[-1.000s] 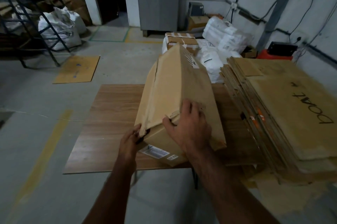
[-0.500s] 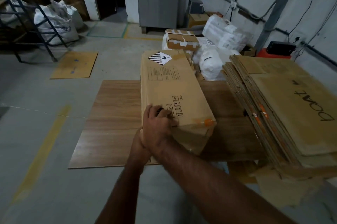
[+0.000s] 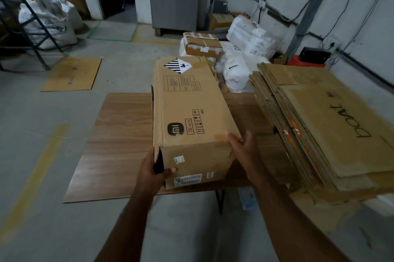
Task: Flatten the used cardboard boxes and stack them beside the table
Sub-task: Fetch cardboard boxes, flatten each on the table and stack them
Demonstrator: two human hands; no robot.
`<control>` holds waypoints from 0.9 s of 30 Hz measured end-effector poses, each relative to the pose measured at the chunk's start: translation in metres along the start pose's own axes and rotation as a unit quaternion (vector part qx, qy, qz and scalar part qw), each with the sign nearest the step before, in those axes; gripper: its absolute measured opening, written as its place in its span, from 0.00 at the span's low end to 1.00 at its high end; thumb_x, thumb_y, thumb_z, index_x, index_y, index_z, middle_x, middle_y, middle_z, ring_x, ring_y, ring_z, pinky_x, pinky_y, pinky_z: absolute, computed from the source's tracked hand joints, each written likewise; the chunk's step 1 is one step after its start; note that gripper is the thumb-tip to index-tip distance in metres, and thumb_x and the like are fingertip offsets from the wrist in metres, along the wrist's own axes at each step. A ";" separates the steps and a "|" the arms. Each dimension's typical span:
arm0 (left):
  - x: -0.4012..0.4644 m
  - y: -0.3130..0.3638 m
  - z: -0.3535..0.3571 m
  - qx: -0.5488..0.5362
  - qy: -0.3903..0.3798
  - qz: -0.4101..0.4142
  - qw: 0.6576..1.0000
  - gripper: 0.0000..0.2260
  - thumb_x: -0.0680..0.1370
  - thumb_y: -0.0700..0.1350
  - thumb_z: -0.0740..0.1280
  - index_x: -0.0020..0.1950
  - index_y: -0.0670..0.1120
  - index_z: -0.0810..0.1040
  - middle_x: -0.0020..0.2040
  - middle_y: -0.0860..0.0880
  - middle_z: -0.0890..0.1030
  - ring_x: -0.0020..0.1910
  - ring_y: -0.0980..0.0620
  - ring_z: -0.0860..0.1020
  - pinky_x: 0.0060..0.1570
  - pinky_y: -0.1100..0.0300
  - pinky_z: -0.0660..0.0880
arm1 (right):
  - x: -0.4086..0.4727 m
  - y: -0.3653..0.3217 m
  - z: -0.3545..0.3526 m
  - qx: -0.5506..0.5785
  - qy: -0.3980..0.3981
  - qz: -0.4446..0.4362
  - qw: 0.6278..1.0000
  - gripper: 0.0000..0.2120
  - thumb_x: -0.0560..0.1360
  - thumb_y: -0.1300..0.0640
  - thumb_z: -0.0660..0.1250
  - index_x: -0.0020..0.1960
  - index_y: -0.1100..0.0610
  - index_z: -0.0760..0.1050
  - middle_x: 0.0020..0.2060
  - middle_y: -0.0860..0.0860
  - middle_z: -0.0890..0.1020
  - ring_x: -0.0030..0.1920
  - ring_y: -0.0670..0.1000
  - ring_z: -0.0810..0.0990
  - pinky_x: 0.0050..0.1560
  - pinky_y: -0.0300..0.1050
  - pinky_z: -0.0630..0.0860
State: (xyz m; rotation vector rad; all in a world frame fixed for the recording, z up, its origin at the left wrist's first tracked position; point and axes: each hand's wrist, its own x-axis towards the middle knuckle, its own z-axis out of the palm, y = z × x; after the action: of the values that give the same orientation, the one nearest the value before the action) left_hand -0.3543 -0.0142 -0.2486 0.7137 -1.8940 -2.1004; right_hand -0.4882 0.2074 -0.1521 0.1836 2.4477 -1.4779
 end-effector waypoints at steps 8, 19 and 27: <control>-0.005 0.017 0.023 -0.053 -0.052 -0.044 0.996 0.29 0.72 0.42 0.78 0.70 0.53 0.71 0.60 0.50 0.82 0.58 0.49 0.82 0.48 0.55 0.83 | -0.007 0.028 0.001 0.098 -0.112 -0.041 0.988 0.29 0.70 0.36 0.76 0.67 0.39 0.71 0.59 0.39 0.79 0.59 0.45 0.78 0.50 0.43 0.74; -0.034 -0.038 0.102 -0.331 0.022 -0.145 0.932 0.39 0.73 0.62 0.75 0.79 0.53 0.64 0.70 0.47 0.79 0.66 0.44 0.79 0.65 0.41 0.76 | -0.031 -0.063 0.034 -0.424 -0.014 -0.365 0.829 0.45 0.70 0.29 0.69 0.80 0.40 0.53 0.83 0.51 0.53 0.80 0.57 0.58 0.75 0.64 0.54; -0.025 -0.059 0.099 -0.316 0.020 -0.134 0.939 0.35 0.79 0.66 0.67 0.80 0.50 0.65 0.74 0.45 0.74 0.73 0.43 0.73 0.73 0.38 0.66 | -0.031 -0.035 0.073 -0.468 -0.001 -0.377 0.800 0.43 0.75 0.32 0.66 0.82 0.40 0.48 0.83 0.52 0.50 0.82 0.58 0.53 0.78 0.64 0.49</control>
State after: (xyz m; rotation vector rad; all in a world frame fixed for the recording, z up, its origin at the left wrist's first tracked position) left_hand -0.3728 0.0923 -0.2965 0.8694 -1.0210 -2.6190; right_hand -0.4547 0.1276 -0.1450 -1.0818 3.0530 -0.2104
